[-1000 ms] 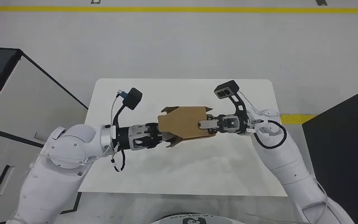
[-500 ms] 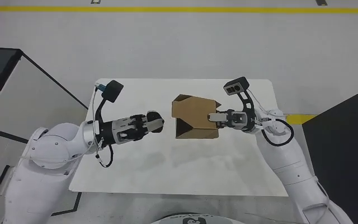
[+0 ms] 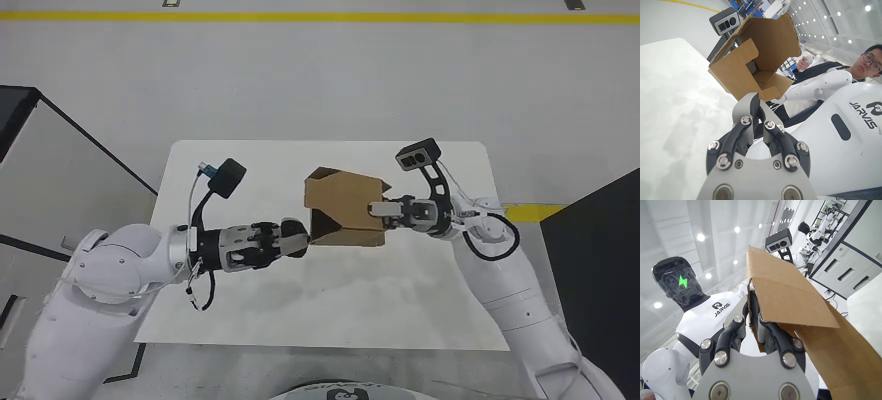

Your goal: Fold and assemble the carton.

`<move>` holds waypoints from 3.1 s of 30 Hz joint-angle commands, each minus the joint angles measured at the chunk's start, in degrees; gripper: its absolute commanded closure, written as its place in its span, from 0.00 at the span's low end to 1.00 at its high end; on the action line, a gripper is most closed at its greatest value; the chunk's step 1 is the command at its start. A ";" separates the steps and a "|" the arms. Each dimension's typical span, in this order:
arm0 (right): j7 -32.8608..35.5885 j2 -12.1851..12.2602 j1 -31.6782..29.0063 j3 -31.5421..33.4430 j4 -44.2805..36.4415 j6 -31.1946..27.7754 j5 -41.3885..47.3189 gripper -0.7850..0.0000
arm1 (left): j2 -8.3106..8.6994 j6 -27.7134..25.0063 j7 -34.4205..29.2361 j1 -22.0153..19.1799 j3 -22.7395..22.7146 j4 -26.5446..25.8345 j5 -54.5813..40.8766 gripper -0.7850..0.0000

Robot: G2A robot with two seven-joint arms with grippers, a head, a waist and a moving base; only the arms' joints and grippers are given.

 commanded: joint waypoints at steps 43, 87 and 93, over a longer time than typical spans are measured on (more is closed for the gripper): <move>5.43 -5.32 1.98 -4.75 10.03 5.42 7.30 1.00 | -0.08 1.00 0.65 -2.59 1.62 -0.18 0.67 1.00; 5.43 -5.01 2.85 -7.18 11.32 5.42 8.95 1.00 | -0.06 3.66 4.17 -2.28 2.46 -2.14 10.00 1.00; 5.43 -5.01 2.85 -7.18 11.32 5.42 8.95 1.00 | -0.14 3.96 4.76 -2.28 3.35 -2.50 10.48 1.00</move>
